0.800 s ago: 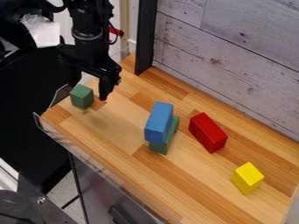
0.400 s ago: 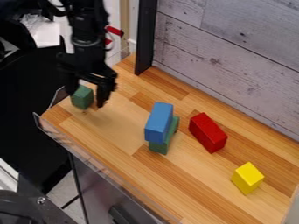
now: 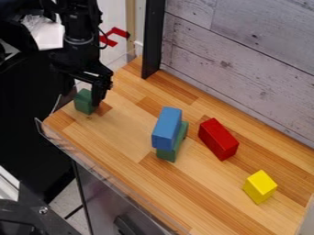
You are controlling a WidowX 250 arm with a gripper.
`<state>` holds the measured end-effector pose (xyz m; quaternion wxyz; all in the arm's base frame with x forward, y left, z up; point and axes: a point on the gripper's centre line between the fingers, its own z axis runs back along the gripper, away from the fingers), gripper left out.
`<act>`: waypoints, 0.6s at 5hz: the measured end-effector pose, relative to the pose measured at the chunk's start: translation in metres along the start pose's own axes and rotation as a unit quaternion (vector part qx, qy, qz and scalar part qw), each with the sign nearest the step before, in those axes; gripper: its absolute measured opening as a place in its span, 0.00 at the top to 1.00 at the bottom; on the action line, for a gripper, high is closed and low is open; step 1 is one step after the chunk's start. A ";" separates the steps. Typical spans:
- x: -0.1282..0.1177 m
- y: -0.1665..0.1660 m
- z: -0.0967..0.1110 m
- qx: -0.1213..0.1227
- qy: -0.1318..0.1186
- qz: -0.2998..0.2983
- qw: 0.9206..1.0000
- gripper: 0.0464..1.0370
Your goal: Put the green cube on top of the tower
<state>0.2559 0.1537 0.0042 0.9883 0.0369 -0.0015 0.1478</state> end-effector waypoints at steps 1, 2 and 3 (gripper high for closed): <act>0.002 0.000 -0.001 0.009 -0.006 -0.004 1.000 0.04; 0.001 -0.003 -0.004 0.008 -0.007 -0.012 1.000 0.04; 0.001 -0.009 -0.013 -0.012 -0.004 -0.025 1.000 0.04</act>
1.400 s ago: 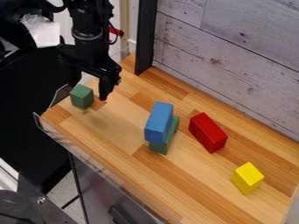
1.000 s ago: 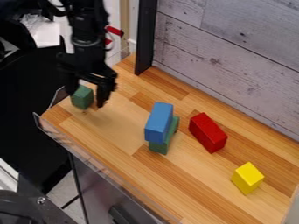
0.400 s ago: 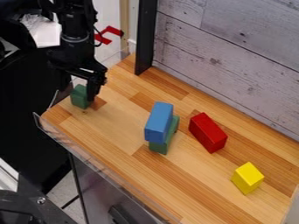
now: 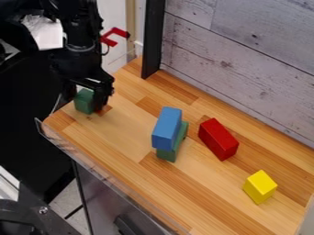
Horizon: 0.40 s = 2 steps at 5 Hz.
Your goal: Put the green cube on top of the tower
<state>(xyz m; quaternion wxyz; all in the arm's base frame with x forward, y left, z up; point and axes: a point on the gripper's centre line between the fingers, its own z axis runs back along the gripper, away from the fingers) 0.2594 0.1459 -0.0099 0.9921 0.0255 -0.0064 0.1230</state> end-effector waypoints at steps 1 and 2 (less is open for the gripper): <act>-0.002 -0.004 -0.011 -0.011 0.010 -0.002 1.000 0.04; 0.002 -0.005 -0.018 -0.019 0.012 -0.003 1.000 0.08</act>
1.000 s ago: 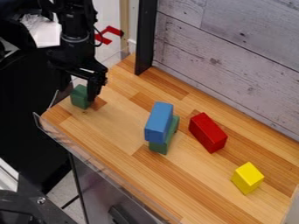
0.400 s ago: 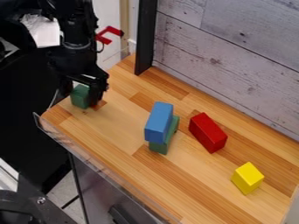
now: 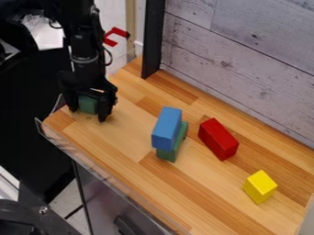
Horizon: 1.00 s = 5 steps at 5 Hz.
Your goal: Put the green cube on top of the tower
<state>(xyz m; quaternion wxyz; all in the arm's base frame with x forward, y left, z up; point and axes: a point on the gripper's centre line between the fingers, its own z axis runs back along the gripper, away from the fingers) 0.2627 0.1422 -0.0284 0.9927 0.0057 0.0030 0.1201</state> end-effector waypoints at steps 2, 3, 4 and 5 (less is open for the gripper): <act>0.014 0.008 -0.002 0.000 -0.010 0.019 1.000 0.45; 0.012 0.008 -0.002 -0.006 -0.007 0.029 1.000 0.45; 0.005 0.008 0.015 -0.015 -0.008 0.032 0.999 0.45; 0.000 0.011 0.048 0.005 -0.033 0.043 0.999 0.45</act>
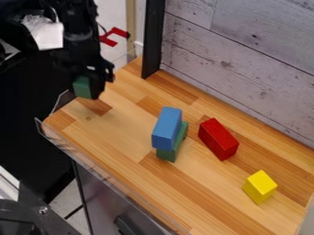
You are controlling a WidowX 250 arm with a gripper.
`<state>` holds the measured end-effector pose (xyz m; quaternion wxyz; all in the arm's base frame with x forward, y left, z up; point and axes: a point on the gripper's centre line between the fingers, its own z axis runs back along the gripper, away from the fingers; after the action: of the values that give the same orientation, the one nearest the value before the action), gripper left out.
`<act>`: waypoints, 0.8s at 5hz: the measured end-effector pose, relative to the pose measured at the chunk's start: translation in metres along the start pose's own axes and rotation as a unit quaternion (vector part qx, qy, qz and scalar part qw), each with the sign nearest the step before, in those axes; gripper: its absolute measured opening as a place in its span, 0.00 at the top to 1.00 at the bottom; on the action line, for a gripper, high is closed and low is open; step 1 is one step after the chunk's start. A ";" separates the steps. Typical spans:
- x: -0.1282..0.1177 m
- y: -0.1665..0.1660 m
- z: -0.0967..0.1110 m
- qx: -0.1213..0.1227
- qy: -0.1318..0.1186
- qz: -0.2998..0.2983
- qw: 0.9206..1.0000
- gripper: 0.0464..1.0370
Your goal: Put the green cube on top of the tower
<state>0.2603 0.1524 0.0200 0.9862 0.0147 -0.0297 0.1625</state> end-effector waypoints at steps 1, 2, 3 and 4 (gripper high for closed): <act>-0.006 -0.005 0.013 0.022 0.015 0.023 0.999 0.45; -0.005 -0.028 0.017 0.030 0.025 0.044 0.998 0.45; -0.003 -0.064 0.029 0.019 0.003 0.040 0.999 0.45; -0.015 -0.105 0.033 0.026 0.002 0.031 0.999 0.45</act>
<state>0.2781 0.0474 0.0502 0.9799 0.0394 -0.0234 0.1941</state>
